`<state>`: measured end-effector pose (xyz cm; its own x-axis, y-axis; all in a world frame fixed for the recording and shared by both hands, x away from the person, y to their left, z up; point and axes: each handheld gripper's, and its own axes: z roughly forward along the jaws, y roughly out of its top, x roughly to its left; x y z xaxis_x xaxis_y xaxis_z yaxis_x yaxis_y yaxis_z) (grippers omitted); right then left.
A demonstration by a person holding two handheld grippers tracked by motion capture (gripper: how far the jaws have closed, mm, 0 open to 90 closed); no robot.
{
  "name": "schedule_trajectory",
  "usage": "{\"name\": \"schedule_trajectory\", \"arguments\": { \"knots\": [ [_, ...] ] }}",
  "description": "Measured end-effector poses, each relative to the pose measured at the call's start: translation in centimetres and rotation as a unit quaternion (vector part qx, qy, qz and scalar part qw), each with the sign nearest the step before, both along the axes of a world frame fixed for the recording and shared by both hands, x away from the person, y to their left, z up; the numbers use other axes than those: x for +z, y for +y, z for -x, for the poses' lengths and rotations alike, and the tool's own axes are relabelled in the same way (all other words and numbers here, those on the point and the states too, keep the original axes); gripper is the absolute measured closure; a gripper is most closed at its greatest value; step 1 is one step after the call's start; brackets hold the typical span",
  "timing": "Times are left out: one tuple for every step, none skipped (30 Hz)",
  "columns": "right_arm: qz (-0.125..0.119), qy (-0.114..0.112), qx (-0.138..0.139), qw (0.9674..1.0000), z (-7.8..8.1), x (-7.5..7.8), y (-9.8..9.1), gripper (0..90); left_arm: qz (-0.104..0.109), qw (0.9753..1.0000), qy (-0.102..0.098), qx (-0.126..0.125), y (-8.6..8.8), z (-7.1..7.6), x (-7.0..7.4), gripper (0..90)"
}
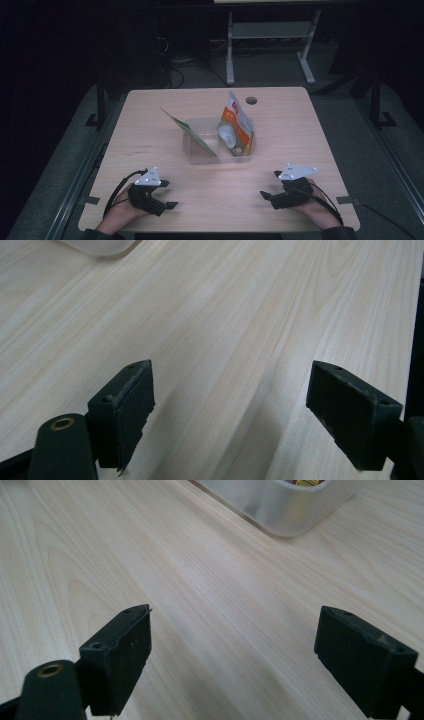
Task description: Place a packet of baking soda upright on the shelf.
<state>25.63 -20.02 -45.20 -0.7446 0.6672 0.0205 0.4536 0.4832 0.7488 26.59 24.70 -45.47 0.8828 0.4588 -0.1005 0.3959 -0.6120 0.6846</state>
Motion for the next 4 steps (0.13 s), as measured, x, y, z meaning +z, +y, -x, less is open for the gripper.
{"name": "schedule_trajectory", "arguments": {
  "knots": [
    [0.0, 0.0, 0.001, 1.0, 0.03, 0.01, 0.01, 14.6, -0.001, 1.0, 0.0, -0.001, -0.01, 0.0, 0.01, 18.8],
    [0.0, -0.001, 0.001, 1.0, 0.03, 0.02, 0.01, 14.6, -0.001, 1.0, 0.0, -0.003, -0.03, -0.01, 0.03, 18.8],
    [0.001, -0.003, 0.002, 1.0, 0.04, 0.01, 0.0, 14.6, -0.002, 1.0, -0.001, -0.004, -0.06, -0.03, 0.03, 18.8],
    [0.001, -0.003, 0.002, 1.0, 0.06, 0.03, 0.0, 14.5, -0.003, 1.0, -0.002, -0.005, -0.09, -0.05, 0.04, 18.8]
  ]
}}
